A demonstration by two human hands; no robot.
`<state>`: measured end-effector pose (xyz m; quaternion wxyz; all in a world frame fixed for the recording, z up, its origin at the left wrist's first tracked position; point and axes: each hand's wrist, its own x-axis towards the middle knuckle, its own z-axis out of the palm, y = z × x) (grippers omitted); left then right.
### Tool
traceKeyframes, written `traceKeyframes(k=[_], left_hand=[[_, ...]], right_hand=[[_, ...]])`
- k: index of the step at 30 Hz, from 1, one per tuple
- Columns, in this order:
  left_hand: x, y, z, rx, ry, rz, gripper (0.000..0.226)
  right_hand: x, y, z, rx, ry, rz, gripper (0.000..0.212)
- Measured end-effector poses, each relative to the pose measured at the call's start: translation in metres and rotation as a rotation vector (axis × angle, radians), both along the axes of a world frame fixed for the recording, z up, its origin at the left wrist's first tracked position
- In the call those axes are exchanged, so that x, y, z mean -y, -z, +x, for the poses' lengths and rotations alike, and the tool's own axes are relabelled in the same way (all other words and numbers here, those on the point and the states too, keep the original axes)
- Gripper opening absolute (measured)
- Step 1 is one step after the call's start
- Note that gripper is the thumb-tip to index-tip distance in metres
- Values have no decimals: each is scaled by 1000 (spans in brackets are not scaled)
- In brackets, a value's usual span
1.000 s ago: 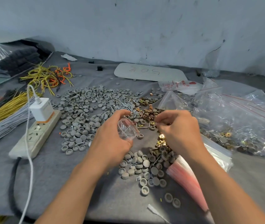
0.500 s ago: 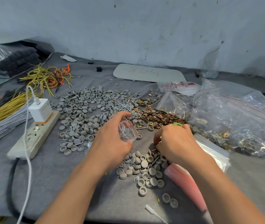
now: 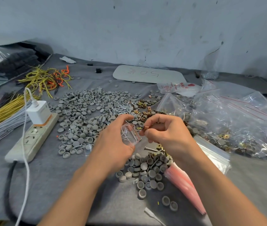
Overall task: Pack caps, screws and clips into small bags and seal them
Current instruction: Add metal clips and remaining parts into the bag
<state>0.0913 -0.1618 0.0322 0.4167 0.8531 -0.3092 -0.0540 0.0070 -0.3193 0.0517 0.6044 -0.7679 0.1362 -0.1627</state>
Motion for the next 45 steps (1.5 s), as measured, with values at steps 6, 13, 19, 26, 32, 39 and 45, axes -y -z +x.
traceKeyframes(k=[6,13,19,26,32,39,45], left_hand=[[1,-2,-2,-12,-10,29,92],[-3,1,2,0,18,4,92],[-5,2,4,15,14,-15,87],[-5,2,5,-2,31,-21,90],[-5,3,5,17,16,-26,86],[-5,3,4,6,20,-34,88],[-5,2,2,10,32,-34,88]], right_hand=[[-17,3,7,49,9,-152,20],[-30,9,12,89,98,-332,21],[-32,12,17,116,67,-412,15],[-28,13,19,122,101,-375,12],[-20,8,20,64,-10,114,20],[-14,9,18,35,-176,283,19],[-10,9,15,-31,-27,-259,11]])
